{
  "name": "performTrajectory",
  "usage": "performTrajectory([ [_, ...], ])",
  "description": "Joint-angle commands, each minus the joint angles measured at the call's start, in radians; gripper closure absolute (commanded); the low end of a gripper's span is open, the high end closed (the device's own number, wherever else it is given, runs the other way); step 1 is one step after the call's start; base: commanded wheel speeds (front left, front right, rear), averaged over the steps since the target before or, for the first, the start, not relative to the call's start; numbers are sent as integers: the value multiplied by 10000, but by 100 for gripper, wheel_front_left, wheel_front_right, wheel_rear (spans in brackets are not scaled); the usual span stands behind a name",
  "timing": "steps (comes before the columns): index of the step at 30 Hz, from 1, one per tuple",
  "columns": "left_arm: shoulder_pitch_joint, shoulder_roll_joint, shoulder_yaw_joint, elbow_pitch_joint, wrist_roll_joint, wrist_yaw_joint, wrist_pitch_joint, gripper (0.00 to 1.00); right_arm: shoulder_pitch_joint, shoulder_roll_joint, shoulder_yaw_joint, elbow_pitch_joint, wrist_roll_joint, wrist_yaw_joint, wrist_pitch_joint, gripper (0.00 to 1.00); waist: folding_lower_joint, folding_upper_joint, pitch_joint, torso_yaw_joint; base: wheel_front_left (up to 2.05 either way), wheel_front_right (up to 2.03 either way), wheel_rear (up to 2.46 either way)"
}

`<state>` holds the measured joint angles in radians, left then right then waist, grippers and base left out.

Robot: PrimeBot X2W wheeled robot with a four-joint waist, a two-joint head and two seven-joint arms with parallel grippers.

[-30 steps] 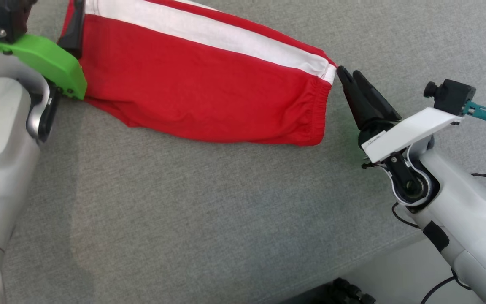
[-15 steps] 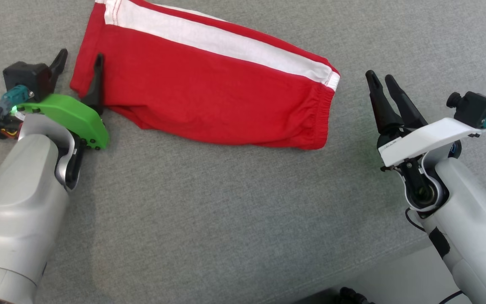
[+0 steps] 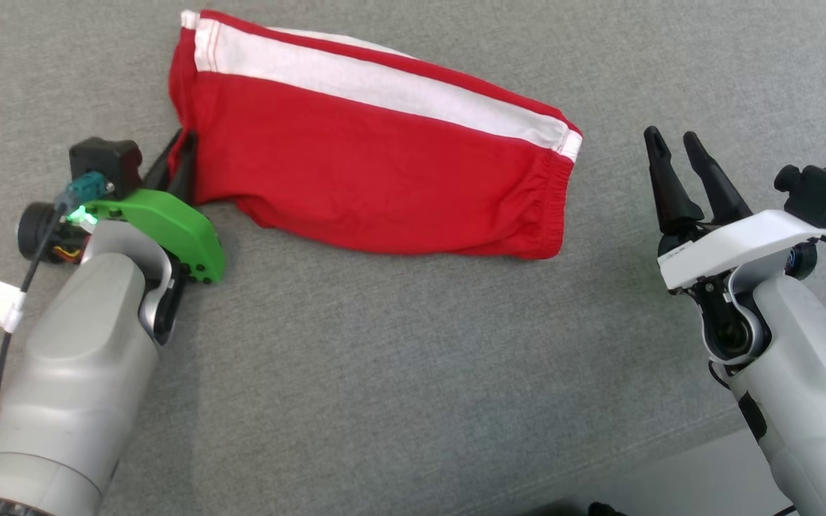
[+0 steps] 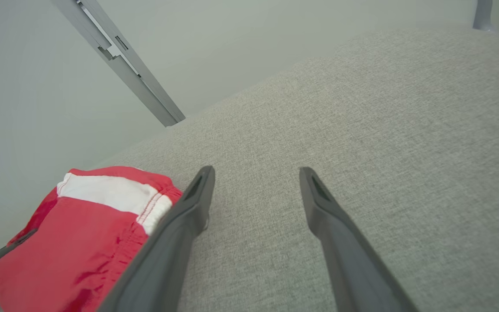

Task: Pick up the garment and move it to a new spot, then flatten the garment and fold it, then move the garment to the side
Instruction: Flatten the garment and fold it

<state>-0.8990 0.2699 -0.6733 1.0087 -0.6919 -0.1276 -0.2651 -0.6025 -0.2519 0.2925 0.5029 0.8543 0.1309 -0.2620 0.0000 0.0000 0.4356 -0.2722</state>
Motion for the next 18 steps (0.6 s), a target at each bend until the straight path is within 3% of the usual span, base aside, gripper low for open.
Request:
performTrajectory([
  [1,504,-14,-2,106,-111,-33,61,100,141,-22,-131,73,-268,-4,-43,0,0,0,-252,228,0,0,0],
  [6,1060,-190,556,-501,-122,20,23,100,361,76,-598,284,-1118,-4,-42,0,0,0,-752,699,0,0,0],
  [10,1943,-373,1296,-1289,43,353,17,100,675,162,-887,463,-1679,-5,-42,0,0,0,-1176,1144,0,0,0],
  [18,4163,-1064,2400,-2493,628,576,10,100,1407,314,-1046,630,-2755,-5,-42,0,0,0,-1975,2003,0,0,0],
])
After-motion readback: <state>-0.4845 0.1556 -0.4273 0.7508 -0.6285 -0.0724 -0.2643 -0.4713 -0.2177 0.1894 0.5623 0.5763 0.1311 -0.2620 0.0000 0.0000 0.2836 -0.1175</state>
